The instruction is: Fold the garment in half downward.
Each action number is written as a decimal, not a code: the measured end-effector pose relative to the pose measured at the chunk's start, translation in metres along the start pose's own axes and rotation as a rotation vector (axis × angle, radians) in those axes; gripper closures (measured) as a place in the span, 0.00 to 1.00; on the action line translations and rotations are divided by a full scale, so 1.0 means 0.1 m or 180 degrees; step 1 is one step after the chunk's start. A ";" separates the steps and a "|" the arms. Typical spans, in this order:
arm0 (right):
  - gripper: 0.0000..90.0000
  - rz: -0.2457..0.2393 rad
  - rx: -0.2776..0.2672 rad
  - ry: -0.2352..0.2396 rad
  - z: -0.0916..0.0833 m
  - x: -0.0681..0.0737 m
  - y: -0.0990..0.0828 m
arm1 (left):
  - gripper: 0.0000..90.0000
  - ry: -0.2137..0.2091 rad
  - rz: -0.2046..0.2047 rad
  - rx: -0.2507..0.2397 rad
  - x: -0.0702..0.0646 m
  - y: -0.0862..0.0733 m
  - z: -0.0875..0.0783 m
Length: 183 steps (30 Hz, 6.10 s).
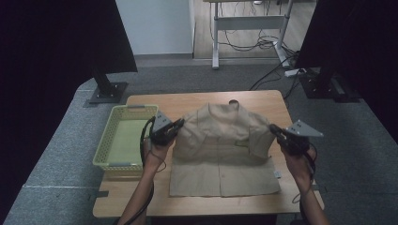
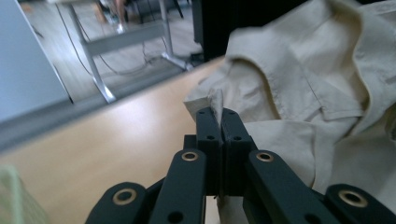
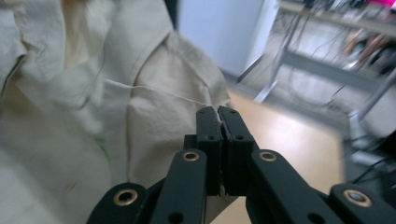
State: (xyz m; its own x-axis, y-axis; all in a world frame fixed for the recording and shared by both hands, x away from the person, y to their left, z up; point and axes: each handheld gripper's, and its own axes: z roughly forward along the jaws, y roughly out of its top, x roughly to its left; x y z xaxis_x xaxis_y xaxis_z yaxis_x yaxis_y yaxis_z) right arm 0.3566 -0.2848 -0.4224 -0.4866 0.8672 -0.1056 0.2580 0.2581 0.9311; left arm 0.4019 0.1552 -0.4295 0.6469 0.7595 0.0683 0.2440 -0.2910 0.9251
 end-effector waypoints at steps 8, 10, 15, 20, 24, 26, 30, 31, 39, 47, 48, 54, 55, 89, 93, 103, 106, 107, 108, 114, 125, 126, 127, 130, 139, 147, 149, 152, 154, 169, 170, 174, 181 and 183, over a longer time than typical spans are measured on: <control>0.96 0.0230 0.0494 0.0237 0.00 0.16 -0.65 | 0.98 -0.0079 0.0012 0.0340 -0.24 -0.50 -0.02; 0.96 0.0254 0.0599 0.0267 -0.01 0.17 -0.74 | 0.97 -0.0082 0.0027 0.0433 -0.27 -0.58 -0.03; 0.94 0.0334 0.0832 0.0399 -0.01 0.16 -0.94 | 0.97 -0.0104 -0.0038 0.0650 -0.27 -0.82 -0.03; 0.92 0.0404 0.1075 0.0490 0.05 0.14 -1.07 | 0.96 -0.0127 -0.0056 0.0879 -0.29 -0.98 0.05; 0.91 0.0397 0.1224 0.0554 0.10 0.15 -1.14 | 0.95 -0.0149 -0.0094 0.1005 -0.26 -1.05 0.11; 0.90 0.0400 0.1283 0.0584 0.12 0.16 -1.16 | 0.94 -0.0150 -0.0113 0.1049 -0.26 -1.08 0.13; 0.85 0.0411 0.1340 0.0603 0.14 0.16 -1.19 | 0.88 -0.0134 -0.0149 0.1067 -0.25 -1.09 0.15; 0.81 0.0415 0.1349 0.0600 0.14 0.16 -1.19 | 0.84 -0.0123 -0.0180 0.1047 -0.24 -1.07 0.15; 0.37 0.0618 0.1039 0.0374 0.06 -0.08 -1.04 | 0.46 -0.0202 -0.0394 0.0842 -0.20 -0.77 0.17; 0.21 0.0711 0.0959 0.0211 0.21 -0.29 -0.93 | 0.31 -0.0296 -0.0308 0.0856 -0.33 -0.48 0.40; 0.21 0.0699 0.0988 0.0183 0.25 -0.29 -0.94 | 0.31 -0.0347 -0.0332 0.0868 -0.34 -0.45 0.46; 0.21 0.0720 0.1113 0.0051 0.42 -0.37 -1.02 | 0.31 -0.0479 -0.0455 0.0961 -0.40 -0.35 0.71; 0.21 0.0740 0.1116 0.0074 0.44 -0.37 -1.04 | 0.32 -0.0485 -0.0456 0.1019 -0.41 -0.35 0.77; 0.24 0.0429 0.1372 0.0156 0.55 0.00 -1.17 | 0.93 -0.0865 0.0184 0.0845 -0.68 -0.13 0.18; 0.24 0.0434 0.1357 0.0150 0.54 0.00 -1.17 | 0.93 -0.0924 0.0237 0.0824 -0.77 -0.21 0.05; 0.24 0.0449 0.1338 0.0125 0.55 0.00 -1.18 | 0.93 -0.1095 0.0151 0.0821 -0.95 -0.75 -0.20; 0.24 0.0453 0.1333 0.0121 0.55 0.00 -1.18 | 0.93 -0.1135 0.0080 0.0843 -0.99 -0.88 -0.20; 0.24 0.0454 0.1333 0.0120 0.55 0.00 -1.18 | 0.93 -0.1135 0.0080 0.0843 -0.99 -0.88 -0.20; 0.24 0.0455 0.1328 0.0118 0.55 -0.01 -1.18 | 0.92 -0.1191 0.0096 0.0909 -1.04 -0.96 -0.19; 0.24 0.0455 0.1321 0.0118 0.55 -0.01 -1.18 | 0.90 -0.1229 0.0127 0.1087 -1.13 -1.10 -0.12; 0.24 0.0446 0.1297 0.0135 0.54 -0.01 -1.19 | 0.62 -0.1294 -0.0193 0.0847 -0.98 -0.87 -0.20; 0.24 0.0447 0.1290 0.0136 0.54 -0.01 -1.19 | 0.59 -0.1288 -0.0171 0.0806 -0.96 -0.80 -0.22; 0.24 0.0448 0.1288 0.0136 0.54 -0.01 -1.20 | 0.56 -0.1260 -0.0137 0.0766 -0.93 -0.74 -0.24; 0.24 0.0446 0.1284 0.0139 0.54 -0.01 -1.20 | 0.48 -0.1088 -0.0088 0.0695 -0.82 -0.58 -0.26; 0.24 0.0431 0.1258 0.0159 0.54 -0.02 -1.21 | 0.31 -0.0496 -0.0113 0.0894 -0.44 -0.58 0.09; 0.23 0.0417 0.1237 0.0180 0.54 -0.03 -1.21 | 0.24 -0.0162 -0.0144 0.1320 -0.21 -0.95 0.49; 0.22 0.0411 0.1240 0.0190 0.54 -0.03 -1.21 | 0.22 -0.0176 -0.0175 0.1293 -0.18 -1.03 0.53; 0.22 0.0403 0.1245 0.0203 0.55 -0.03 -1.21 | 0.21 -0.0184 -0.0155 0.1232 -0.17 -1.05 0.54; 0.22 0.0410 0.1286 0.0218 0.55 -0.04 -1.20 | 0.19 -0.0177 -0.0173 0.1199 -0.15 -1.07 0.54; 0.20 0.0410 0.1030 0.0570 0.59 0.08 -0.57 | 0.18 0.0060 -0.0321 0.1189 -0.06 -1.04 0.65; 0.20 0.0410 0.1030 0.0570 0.59 0.08 -0.57 | 0.18 0.0068 -0.0326 0.1192 -0.06 -1.04 0.65; 0.20 0.0351 0.0980 0.0817 0.71 0.29 -0.41 | 0.18 0.0096 -0.0341 0.1192 -0.05 -1.04 0.66; 0.24 0.0178 0.1027 0.1213 0.97 0.72 -0.30 | 0.18 0.0126 -0.0354 0.1191 -0.06 -1.04 0.65; 0.31 0.0065 0.1141 0.1238 1.05 0.81 -0.32 | 0.18 0.0133 -0.0357 0.1194 -0.07 -1.04 0.65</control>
State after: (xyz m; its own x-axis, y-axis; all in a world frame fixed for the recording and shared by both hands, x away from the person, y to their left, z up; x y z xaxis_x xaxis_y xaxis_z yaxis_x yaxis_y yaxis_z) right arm 0.3961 -0.1782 -0.4975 -0.7347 0.6691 0.1121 0.5066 0.4312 0.7466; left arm 0.4194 0.1425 -0.5504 0.5731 0.8194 -0.0031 0.5636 -0.3915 0.7274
